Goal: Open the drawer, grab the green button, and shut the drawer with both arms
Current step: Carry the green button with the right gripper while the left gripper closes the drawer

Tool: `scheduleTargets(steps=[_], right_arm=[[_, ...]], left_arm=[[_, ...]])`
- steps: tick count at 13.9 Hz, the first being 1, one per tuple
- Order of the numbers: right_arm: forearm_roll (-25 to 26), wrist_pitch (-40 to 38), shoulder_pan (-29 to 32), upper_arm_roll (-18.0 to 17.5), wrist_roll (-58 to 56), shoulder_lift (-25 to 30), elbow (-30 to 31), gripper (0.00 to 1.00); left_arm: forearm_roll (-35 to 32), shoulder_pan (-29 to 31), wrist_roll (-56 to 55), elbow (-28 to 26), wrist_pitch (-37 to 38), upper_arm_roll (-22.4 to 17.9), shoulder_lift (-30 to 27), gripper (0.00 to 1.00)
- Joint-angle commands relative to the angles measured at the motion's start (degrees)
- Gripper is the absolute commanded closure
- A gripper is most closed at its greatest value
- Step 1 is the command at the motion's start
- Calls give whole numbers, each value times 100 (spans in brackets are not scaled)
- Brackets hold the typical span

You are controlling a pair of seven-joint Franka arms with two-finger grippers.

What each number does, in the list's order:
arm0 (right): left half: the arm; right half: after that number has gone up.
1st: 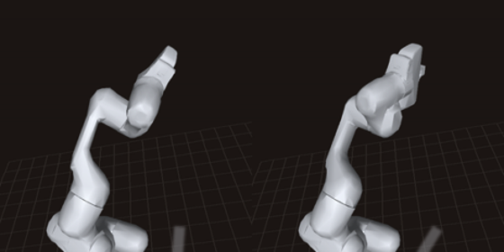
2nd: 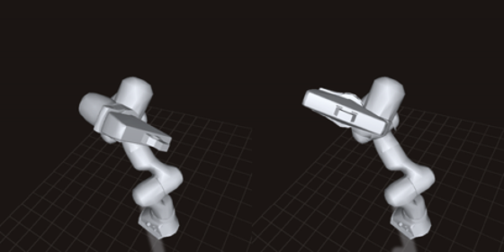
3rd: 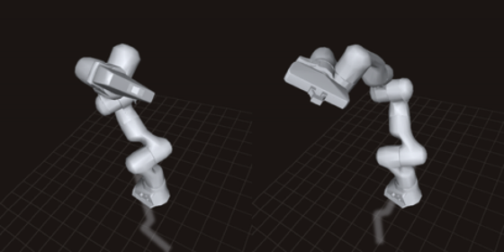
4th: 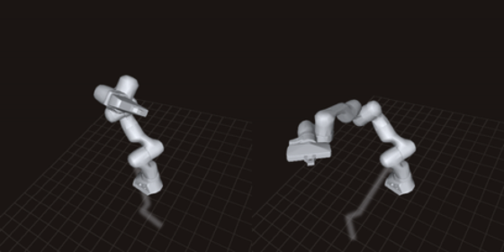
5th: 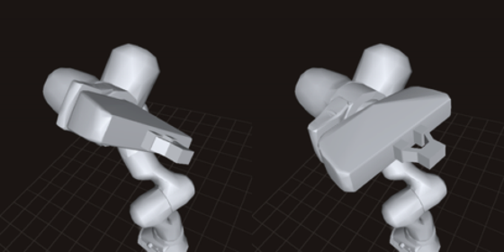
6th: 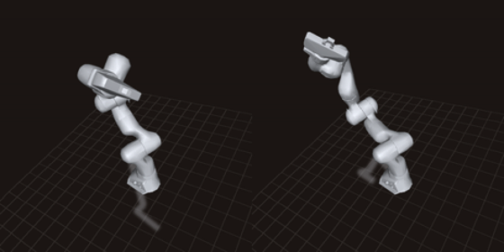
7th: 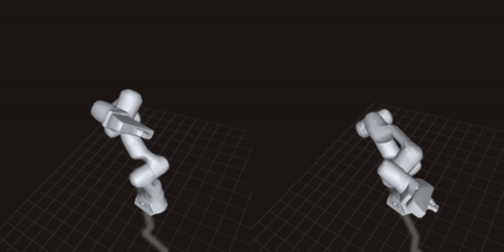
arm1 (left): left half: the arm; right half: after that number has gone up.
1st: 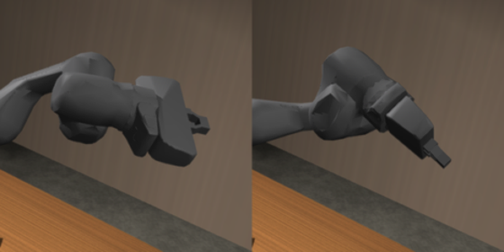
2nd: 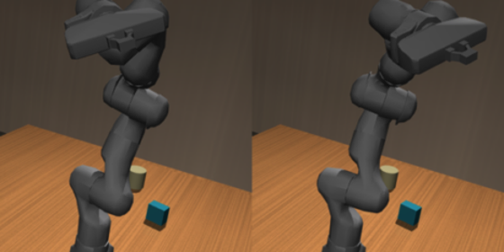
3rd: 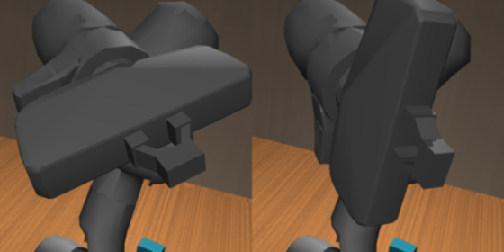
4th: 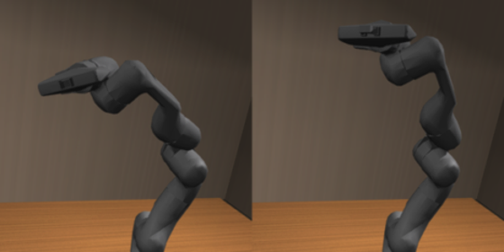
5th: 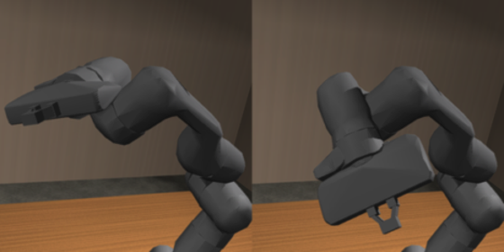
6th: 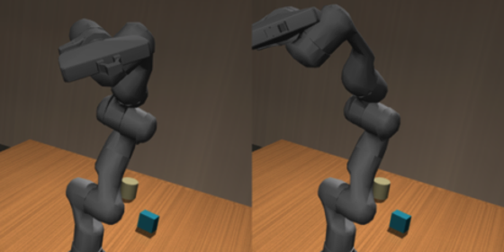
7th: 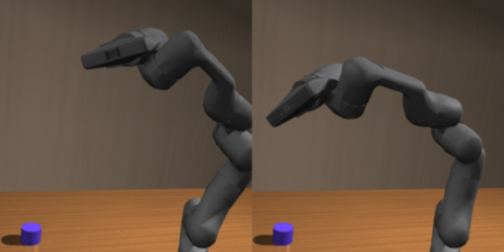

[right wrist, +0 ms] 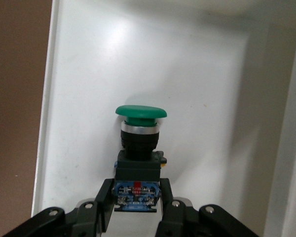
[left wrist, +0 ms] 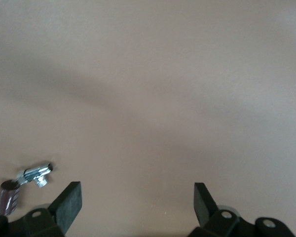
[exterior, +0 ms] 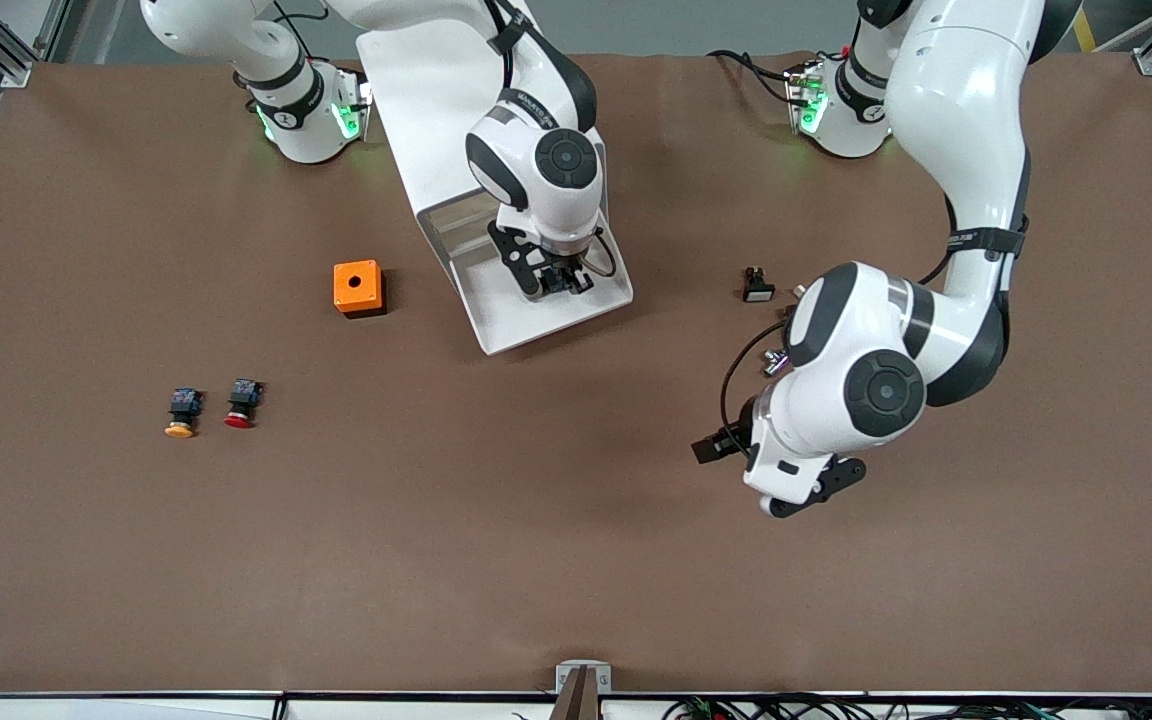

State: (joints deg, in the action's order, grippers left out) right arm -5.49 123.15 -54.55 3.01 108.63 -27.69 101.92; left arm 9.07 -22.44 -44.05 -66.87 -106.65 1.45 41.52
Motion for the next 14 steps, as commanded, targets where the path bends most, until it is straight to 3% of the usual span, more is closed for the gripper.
scheduleTargets(steps=[1,4,8,14], right_arm=[[83,-19,-47,51,106,-26,-14,100],[153,-46,-4,85,-69,-26,-136,100],[425,-511,347,95,-823,-17,-768,100],[408,-1082,1392,95,-3985,184,-1042,100]], left_arm=[[-282,-181,-147,-334,-672,-13,-109,0],[-292,-208,-271,-379,-717,-13,-135,0],[-300,-331,-885,-388,-717,-22,-135,0],[-529,-637,-1088,-940,-997,-22,-179,0]])
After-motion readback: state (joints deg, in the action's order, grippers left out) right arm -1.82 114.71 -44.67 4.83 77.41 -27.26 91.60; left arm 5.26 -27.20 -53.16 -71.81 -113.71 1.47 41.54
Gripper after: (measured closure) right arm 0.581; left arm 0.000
